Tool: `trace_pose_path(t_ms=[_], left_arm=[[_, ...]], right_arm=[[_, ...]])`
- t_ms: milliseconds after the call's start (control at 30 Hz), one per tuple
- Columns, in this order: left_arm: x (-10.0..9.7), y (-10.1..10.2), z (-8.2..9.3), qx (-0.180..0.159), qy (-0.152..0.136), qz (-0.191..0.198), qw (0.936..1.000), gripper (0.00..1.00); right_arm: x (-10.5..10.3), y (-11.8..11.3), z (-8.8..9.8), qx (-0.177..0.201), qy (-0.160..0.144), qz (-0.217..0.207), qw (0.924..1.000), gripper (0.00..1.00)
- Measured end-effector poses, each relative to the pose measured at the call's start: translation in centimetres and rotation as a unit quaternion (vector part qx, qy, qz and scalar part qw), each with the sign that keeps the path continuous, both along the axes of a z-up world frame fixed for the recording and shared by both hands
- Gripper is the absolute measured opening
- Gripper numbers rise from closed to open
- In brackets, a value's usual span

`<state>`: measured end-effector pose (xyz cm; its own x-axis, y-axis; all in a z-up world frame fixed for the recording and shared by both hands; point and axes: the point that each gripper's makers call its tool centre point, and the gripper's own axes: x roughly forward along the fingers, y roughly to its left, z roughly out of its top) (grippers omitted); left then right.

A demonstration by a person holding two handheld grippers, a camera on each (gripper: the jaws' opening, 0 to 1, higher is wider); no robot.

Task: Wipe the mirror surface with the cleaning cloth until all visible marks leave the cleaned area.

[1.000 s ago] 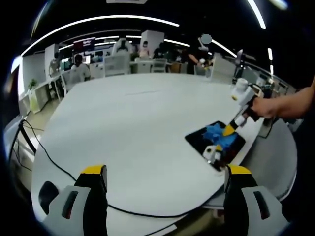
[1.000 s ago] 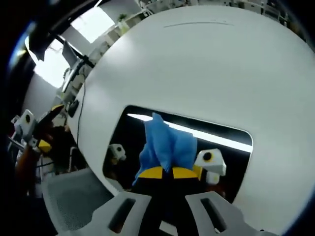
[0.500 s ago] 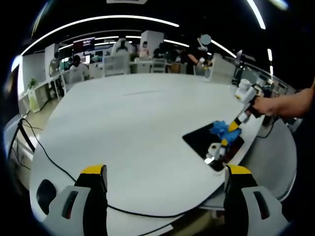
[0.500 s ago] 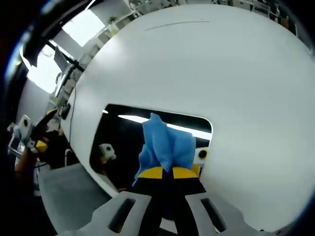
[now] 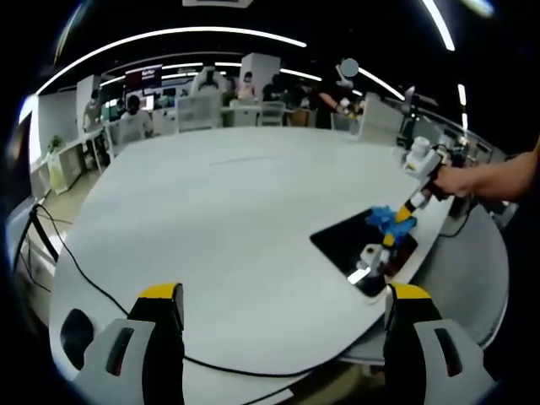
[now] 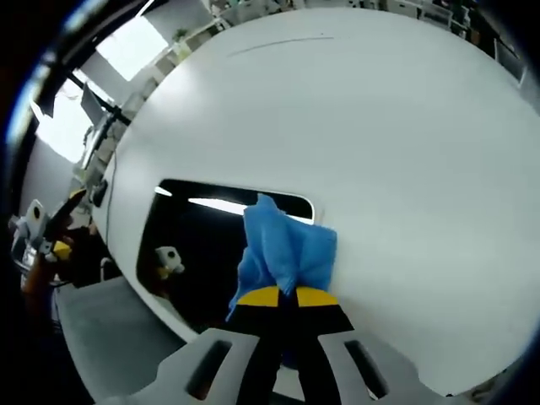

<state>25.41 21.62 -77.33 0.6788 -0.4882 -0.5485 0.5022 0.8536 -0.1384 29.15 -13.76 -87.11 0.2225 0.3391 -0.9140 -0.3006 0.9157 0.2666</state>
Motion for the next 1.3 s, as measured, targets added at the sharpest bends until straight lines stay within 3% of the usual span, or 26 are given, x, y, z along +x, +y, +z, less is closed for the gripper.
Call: trace_pose_path(t_ms=[133, 367, 567, 833, 1133, 1300], left_arm=[[0.0, 0.1, -0.1, 0.000, 0.001, 0.001, 1.0000, 1.00], [0.0, -0.7, -0.2, -0.002, 0.003, -0.005, 1.0000, 1.00], [0.0, -0.6, -0.2, -0.003, 0.003, -0.003, 1.0000, 1.00], [-0.3, -0.3, -0.4, 0.001, 0.006, -0.003, 1.0000, 1.00], [-0.1, -0.4, -0.3, 0.001, 0.006, -0.004, 1.0000, 1.00], [-0.1, -0.4, -0.4, 0.003, 0.008, -0.006, 1.0000, 1.00]], right_arm=[[0.1, -0.1, -0.1, 0.002, 0.001, 0.000, 1.0000, 0.00], [-0.2, 0.1, 0.0, -0.019, -0.023, 0.017, 0.9994, 0.00], [-2.2, 0.6, 0.1, -0.034, -0.020, 0.043, 0.9983, 0.00], [-3.5, 0.3, 0.2, -0.032, -0.032, 0.034, 0.9984, 0.00], [-5.7, -0.2, 0.2, -0.019, -0.018, 0.021, 0.9994, 0.00], [-5.4, 0.0, 0.2, -0.018, -0.026, 0.018, 0.9993, 0.00]])
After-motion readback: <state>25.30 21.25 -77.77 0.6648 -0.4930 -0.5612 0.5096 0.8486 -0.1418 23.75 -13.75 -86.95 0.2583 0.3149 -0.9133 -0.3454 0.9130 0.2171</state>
